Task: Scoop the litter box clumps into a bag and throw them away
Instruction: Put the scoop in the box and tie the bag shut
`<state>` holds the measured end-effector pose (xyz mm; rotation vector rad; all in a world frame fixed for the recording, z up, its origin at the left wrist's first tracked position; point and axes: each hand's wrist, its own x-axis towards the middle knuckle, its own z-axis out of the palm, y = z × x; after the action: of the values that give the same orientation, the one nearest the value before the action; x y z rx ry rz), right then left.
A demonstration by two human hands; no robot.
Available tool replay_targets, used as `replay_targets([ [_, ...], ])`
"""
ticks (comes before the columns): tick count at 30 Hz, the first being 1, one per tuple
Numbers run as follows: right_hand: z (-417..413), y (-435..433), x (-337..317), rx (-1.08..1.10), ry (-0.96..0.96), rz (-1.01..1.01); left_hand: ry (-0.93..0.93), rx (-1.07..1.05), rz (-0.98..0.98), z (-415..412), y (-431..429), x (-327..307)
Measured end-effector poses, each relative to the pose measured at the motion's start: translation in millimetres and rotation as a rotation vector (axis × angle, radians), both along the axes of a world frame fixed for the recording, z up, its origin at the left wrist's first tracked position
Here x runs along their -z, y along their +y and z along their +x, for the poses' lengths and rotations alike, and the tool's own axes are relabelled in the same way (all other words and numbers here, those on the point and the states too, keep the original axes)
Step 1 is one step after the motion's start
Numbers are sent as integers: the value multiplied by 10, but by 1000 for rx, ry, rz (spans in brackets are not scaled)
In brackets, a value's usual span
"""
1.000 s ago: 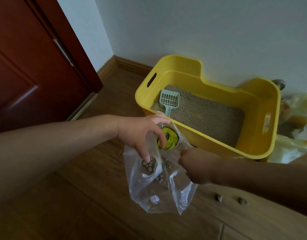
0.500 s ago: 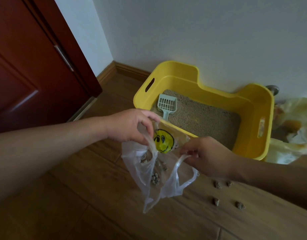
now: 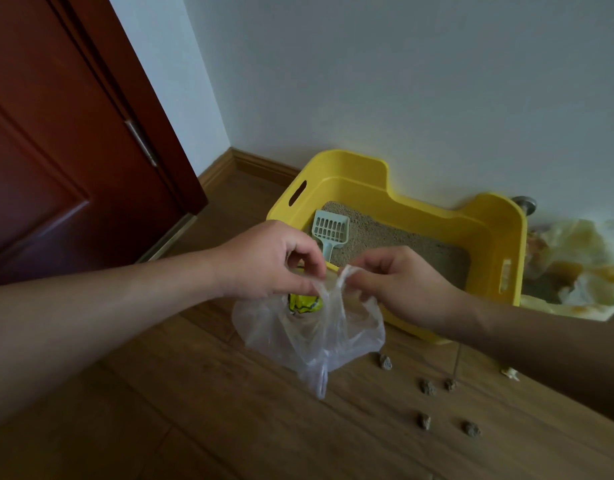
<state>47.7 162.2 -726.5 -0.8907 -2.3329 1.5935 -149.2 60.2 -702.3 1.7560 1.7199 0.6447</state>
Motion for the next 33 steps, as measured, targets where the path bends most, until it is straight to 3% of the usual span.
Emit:
replay_targets([
  [6, -81, 0, -251, 122, 79, -211, 37, 12, 216, 86, -25, -139],
  [11, -89, -34, -333, 101, 113, -266, 332, 166, 541, 122, -1, -255],
  [17, -91, -75, -349, 51, 180, -359, 333, 129, 794, 179, 106, -275],
  [20, -109, -54, -345, 30, 225, -406, 223, 52, 753, 177, 114, -290],
  [24, -61, -9, -389, -51, 302, -475, -74, -129, 581, 168, 112, -279],
  [30, -110, -105, -394, 0, 278, -177, -570, -356, 277, 226, 132, -304],
  [33, -116, -109, -395, 52, 288, -140, -675, -452, 130, 254, 123, -329],
])
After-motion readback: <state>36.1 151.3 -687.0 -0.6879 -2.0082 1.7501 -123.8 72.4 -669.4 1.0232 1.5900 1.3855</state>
